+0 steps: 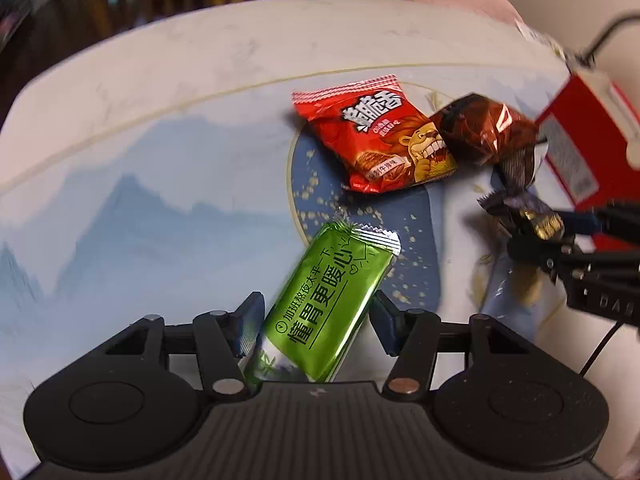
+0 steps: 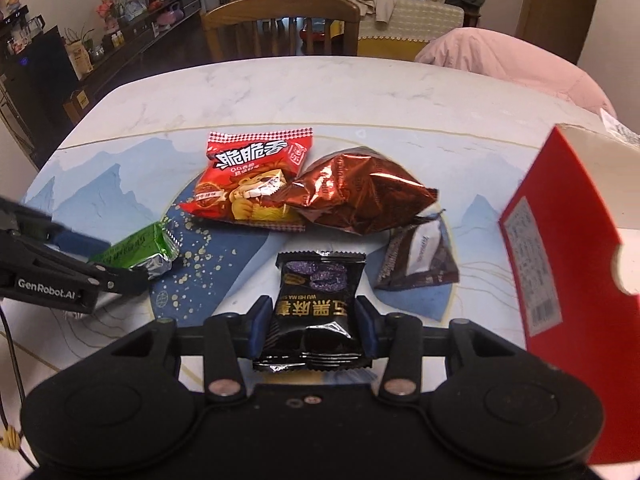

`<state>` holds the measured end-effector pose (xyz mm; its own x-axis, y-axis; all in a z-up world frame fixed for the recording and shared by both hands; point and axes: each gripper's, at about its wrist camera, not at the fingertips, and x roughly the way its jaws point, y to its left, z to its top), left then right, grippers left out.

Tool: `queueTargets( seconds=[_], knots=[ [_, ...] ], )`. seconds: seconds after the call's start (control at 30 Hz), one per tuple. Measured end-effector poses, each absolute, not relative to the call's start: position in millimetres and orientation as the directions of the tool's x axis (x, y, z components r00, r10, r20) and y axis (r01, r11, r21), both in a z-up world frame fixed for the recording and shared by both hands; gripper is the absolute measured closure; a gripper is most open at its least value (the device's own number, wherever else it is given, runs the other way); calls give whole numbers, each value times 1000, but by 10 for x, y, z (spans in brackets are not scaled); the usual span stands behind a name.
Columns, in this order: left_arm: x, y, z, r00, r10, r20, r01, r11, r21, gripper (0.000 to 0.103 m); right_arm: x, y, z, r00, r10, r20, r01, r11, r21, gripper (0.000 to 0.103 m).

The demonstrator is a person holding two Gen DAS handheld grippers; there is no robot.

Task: Organize snacks
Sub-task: 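Grasp the green-and-silver bar with the left gripper while the right grasps the black packet, then lift the green bar with the left gripper while the right lifts the black packet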

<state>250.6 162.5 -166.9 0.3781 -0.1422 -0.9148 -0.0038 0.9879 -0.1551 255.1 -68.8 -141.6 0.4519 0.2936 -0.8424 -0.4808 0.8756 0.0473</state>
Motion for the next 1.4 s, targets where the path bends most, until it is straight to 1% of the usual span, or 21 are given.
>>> queueTargets(
  seconds=[0.17, 0.3, 0.43, 0.57, 0.77, 0.8, 0.83, 0.9, 1.0, 1.2, 1.27, 1.3, 1.37, 1.4],
  knots=[
    [2293, 1678, -1594, 396, -168, -903, -90, 971, -220, 48, 2382, -795, -1285, 465, 308, -830, -458, 886, 72, 60],
    [2143, 1725, -1453, 419, -176, -891, -144, 956, -256, 52, 2208, -900, -1147, 487, 312, -816, -440, 894, 79, 60],
    [1988, 1728, -1273, 457, -188, -869, -144, 949, -281, 52, 2022, -991, -968, 520, 315, -794, -427, 901, 78, 60],
    [1822, 1683, -1108, 479, -218, -850, -124, 942, -312, 52, 1824, -1076, -760, 554, 320, -768, -411, 908, 83, 60],
    [1612, 1450, -767, 521, -267, -811, -49, 939, -341, 52, 1527, -1205, -434, 616, 316, -722, -400, 915, 59, 60],
    [1585, 1395, -703, 528, -271, -805, -35, 940, -340, 52, 1495, -1233, -382, 624, 318, -714, -399, 915, 59, 62],
    [1571, 1336, -640, 532, -276, -800, -21, 941, -339, 52, 1471, -1261, -335, 629, 322, -708, -400, 914, 60, 69],
    [1556, 1212, -519, 544, -288, -788, 9, 941, -338, 52, 1445, -1323, -259, 641, 323, -696, -400, 915, 55, 70],
    [1558, 1021, -407, 564, -285, -775, 39, 947, -320, 52, 1468, -1419, -277, 644, 321, -695, -421, 907, 28, 70],
    [1498, 837, -480, 547, -282, -788, 6, 943, -333, 52, 1453, -1688, -586, 528, 375, -762, -484, 870, 94, 69],
    [1462, 799, -537, 537, -268, -800, 0, 948, -318, 52, 1411, -1714, -705, 497, 379, -780, -497, 862, 102, 67],
    [1445, 790, -564, 532, -262, -805, -5, 950, -312, 52, 1402, -1720, -764, 485, 371, -792, -488, 866, 107, 64],
    [1408, 785, -612, 526, -258, -810, -14, 950, -311, 52, 1363, -1742, -876, 459, 378, -804, -473, 870, 139, 54],
    [1386, 786, -633, 524, -259, -811, -18, 949, -315, 52, 1337, -1739, -930, 455, 378, -806, -469, 871, 144, 41]
  ],
)
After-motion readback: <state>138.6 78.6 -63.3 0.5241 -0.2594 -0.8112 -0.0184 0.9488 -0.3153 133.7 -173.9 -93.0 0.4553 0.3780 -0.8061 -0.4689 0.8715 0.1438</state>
